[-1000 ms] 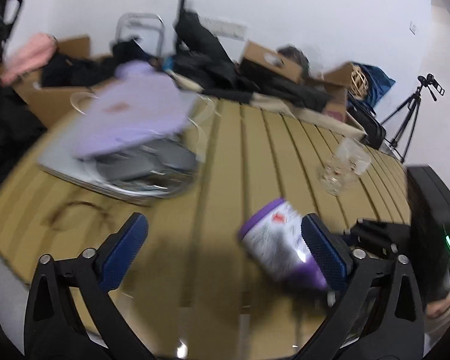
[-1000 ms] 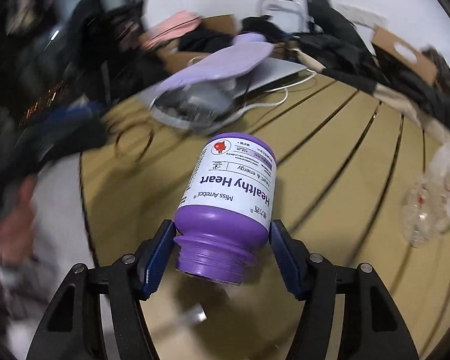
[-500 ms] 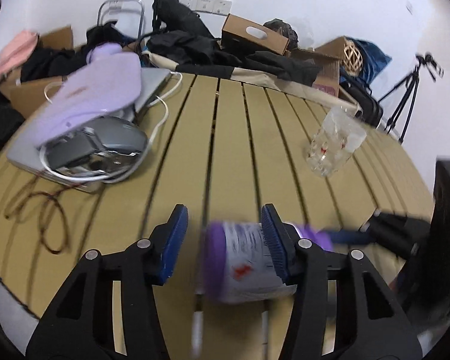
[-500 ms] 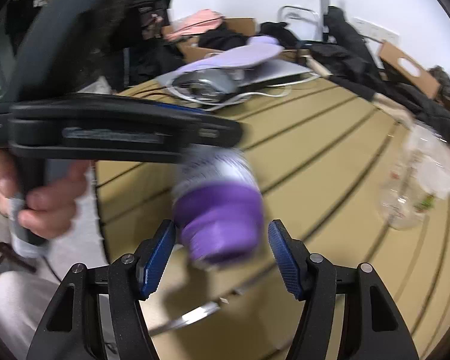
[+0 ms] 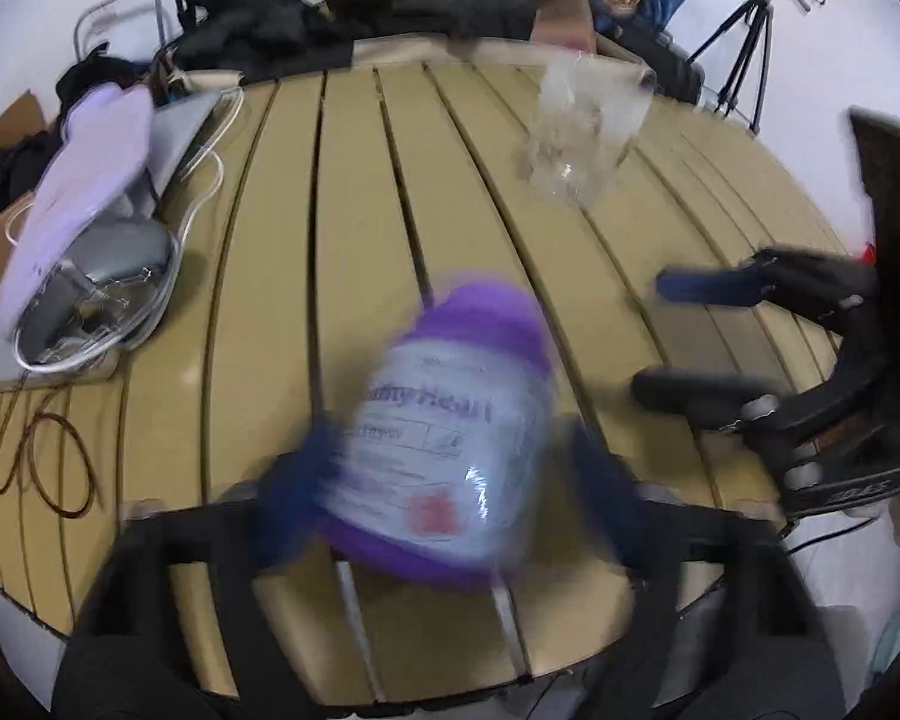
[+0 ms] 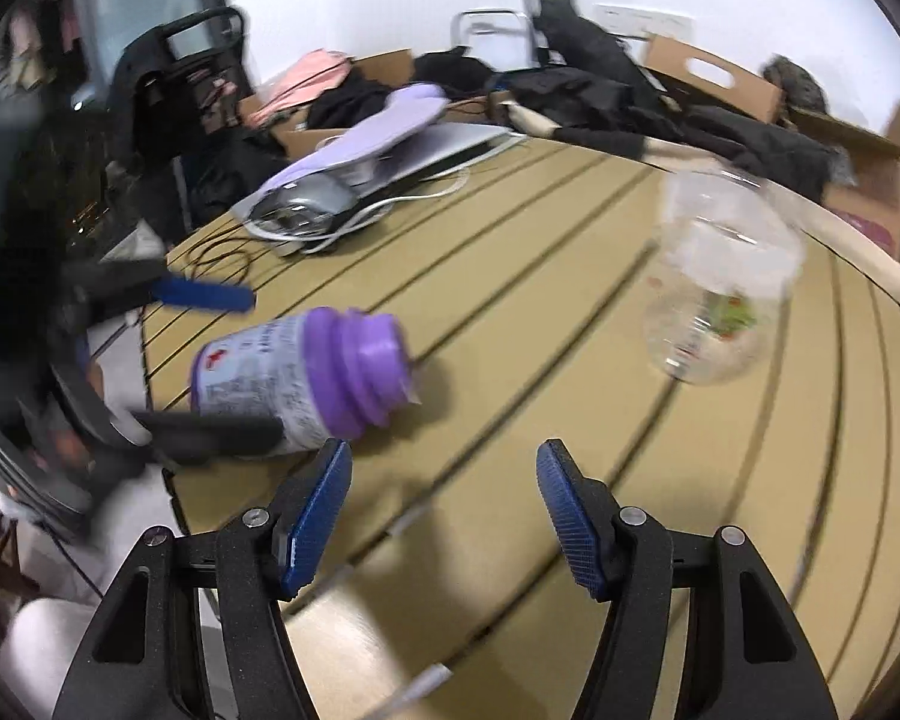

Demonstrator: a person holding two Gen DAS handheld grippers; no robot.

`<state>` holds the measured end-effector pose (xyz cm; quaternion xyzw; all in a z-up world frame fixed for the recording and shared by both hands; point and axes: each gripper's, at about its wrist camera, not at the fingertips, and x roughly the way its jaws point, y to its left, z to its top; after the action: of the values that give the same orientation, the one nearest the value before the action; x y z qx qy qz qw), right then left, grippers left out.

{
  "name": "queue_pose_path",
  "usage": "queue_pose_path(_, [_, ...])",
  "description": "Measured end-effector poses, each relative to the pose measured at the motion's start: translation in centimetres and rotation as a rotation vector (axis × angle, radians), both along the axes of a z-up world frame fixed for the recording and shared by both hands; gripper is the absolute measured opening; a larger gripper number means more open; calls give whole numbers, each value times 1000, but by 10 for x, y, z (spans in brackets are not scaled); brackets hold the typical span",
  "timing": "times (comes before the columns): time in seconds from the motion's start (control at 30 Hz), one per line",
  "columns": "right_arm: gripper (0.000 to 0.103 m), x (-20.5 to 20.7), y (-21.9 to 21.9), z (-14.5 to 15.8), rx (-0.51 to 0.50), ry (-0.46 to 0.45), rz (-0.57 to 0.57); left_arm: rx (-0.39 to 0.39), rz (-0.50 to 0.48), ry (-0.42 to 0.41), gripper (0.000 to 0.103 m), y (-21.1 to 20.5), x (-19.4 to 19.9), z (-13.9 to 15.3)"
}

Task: Organize rigid objects
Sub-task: 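Grasp the purple bottle with the left gripper and tilt it upright while the right gripper releases it, then close the right gripper around the upright bottle while the left gripper holds it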

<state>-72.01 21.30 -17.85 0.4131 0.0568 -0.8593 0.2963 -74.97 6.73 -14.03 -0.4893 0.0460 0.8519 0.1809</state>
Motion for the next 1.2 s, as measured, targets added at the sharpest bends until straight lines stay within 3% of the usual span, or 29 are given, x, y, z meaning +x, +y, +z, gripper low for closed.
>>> queue_pose_path(0.27, [69,6,21,9,-27,-11,-48,-24,35,62,61,-1,6,10])
queue_pose_path(0.37, [69,7,26,20,-71,-16,-65,4,54,151,61,-10,19,29])
queue_pose_path(0.5, [70,2,31,46,-244,-42,-56,59,47,332,61,-16,39,64])
queue_pose_path(0.57, [81,-3,31,58,-347,-73,-41,94,50,400,61,-19,47,78])
queue_pose_path(0.7, [84,-12,26,80,-545,-150,6,145,47,465,61,-21,55,95])
queue_pose_path(0.8, [84,-17,16,91,-618,-181,39,165,28,493,61,-20,55,102])
queue_pose_path(1.2, [83,-37,-10,97,-667,-250,62,190,-37,576,61,-16,65,112])
